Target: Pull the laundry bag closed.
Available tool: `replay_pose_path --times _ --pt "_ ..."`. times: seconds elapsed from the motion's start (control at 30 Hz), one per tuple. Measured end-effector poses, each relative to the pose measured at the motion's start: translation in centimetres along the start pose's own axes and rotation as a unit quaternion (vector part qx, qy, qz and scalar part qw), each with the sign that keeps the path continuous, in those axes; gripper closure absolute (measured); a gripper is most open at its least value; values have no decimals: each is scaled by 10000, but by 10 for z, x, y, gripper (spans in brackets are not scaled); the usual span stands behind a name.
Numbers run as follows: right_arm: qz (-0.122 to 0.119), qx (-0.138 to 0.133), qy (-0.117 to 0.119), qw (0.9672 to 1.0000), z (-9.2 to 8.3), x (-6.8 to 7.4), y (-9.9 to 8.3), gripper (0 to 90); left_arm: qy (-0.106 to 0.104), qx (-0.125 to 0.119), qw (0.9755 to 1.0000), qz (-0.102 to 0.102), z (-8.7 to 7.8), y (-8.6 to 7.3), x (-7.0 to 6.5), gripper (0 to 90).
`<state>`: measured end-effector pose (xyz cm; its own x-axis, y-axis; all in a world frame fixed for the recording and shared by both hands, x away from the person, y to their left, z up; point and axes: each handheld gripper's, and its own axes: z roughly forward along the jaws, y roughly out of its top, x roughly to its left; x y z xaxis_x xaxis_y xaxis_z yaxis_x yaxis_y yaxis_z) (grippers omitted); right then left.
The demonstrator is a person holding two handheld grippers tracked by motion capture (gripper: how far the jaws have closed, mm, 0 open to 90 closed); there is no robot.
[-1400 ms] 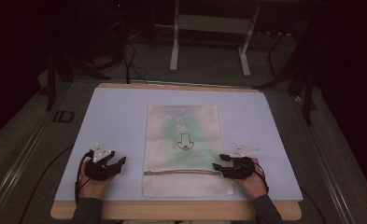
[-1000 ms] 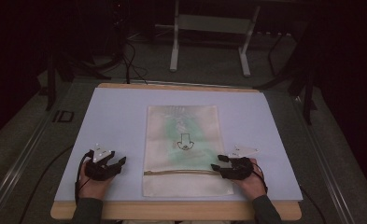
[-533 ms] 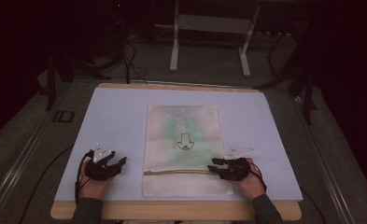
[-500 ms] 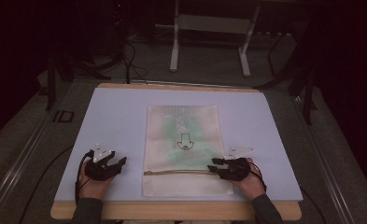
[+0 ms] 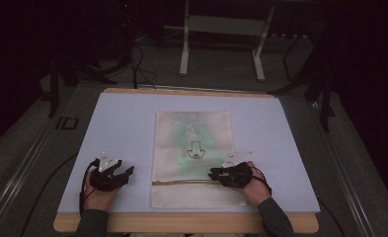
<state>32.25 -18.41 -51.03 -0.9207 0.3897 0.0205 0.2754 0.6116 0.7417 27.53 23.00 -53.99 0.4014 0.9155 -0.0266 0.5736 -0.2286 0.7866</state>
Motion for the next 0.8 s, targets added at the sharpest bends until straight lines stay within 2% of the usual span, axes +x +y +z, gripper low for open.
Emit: replay_pose_path --times 0.37,0.8 --pt "-236 101 306 9992 19 8 16 805 -1 -3 10000 31 0 0 0 445" --pt "-484 137 522 9974 33 19 35 822 -7 -1 10000 28 0 0 0 439"
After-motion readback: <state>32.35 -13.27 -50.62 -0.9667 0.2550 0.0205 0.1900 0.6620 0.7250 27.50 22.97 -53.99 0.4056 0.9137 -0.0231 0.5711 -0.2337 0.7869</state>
